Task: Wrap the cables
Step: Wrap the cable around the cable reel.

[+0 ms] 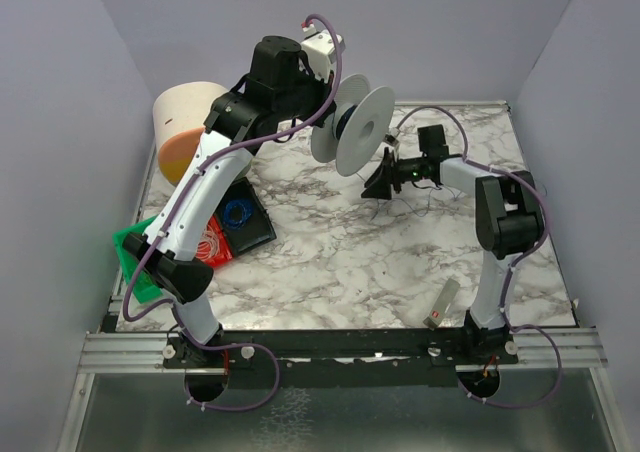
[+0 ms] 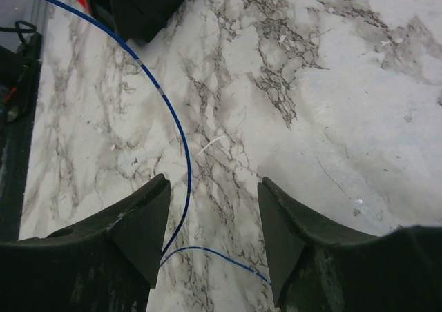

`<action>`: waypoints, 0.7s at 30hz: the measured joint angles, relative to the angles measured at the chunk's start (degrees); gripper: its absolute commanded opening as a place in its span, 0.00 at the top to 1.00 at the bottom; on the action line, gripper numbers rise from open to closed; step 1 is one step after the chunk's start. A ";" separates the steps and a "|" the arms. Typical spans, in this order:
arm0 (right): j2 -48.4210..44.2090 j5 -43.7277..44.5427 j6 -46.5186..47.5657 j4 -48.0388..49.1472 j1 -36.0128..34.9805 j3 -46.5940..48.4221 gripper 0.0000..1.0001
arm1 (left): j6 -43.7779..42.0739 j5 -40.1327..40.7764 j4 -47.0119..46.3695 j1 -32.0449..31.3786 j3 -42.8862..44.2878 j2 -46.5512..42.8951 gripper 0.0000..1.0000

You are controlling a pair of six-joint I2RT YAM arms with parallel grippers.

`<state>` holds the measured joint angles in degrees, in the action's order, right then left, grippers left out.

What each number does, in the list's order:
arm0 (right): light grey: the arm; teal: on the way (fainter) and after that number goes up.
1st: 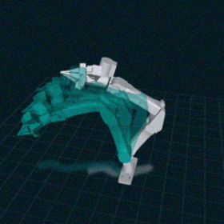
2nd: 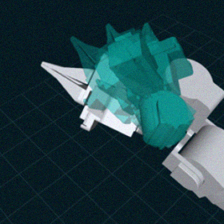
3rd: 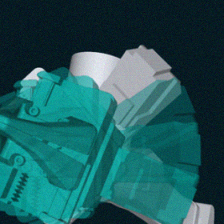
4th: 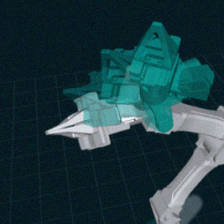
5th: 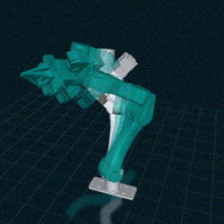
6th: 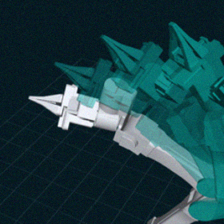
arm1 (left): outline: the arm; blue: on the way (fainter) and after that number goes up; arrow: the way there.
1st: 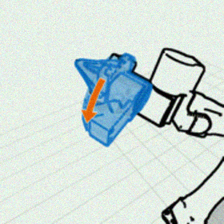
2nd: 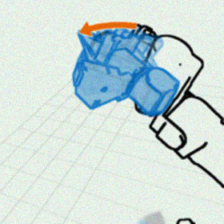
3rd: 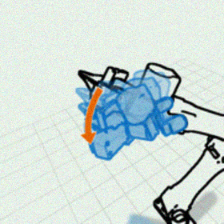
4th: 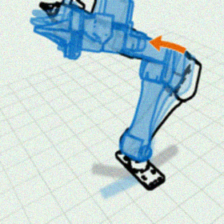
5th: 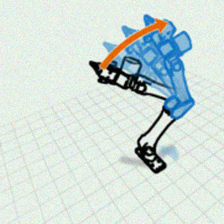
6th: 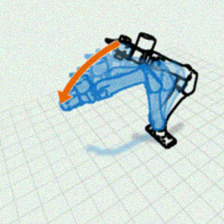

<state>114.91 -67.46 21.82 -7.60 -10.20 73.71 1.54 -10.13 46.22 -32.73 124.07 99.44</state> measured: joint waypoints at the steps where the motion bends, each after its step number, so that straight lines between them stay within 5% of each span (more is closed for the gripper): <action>1: 0.55 -0.74 0.02 -0.74 -0.07 0.57 0.41 | 0.00 0.00 0.00 0.00 0.00 0.00 1.00; 3: 1.73 -3.02 0.61 -3.67 -0.07 2.43 0.41 | 0.00 0.00 0.00 0.00 0.00 0.00 1.00; 5: 3.10 -5.46 1.81 -7.13 -0.09 4.94 0.29 | 0.02 0.00 0.00 0.00 0.00 0.00 1.00; 21: 5.46 -4.11 -0.94 -11.02 -0.70 6.88 0.31 | 0.20 0.02 0.02 0.00 0.74 0.00 1.00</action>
<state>120.38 -71.57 20.88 -18.61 -10.90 80.60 1.74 -10.11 46.24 -32.73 124.81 99.44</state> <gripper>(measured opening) 0.700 0.014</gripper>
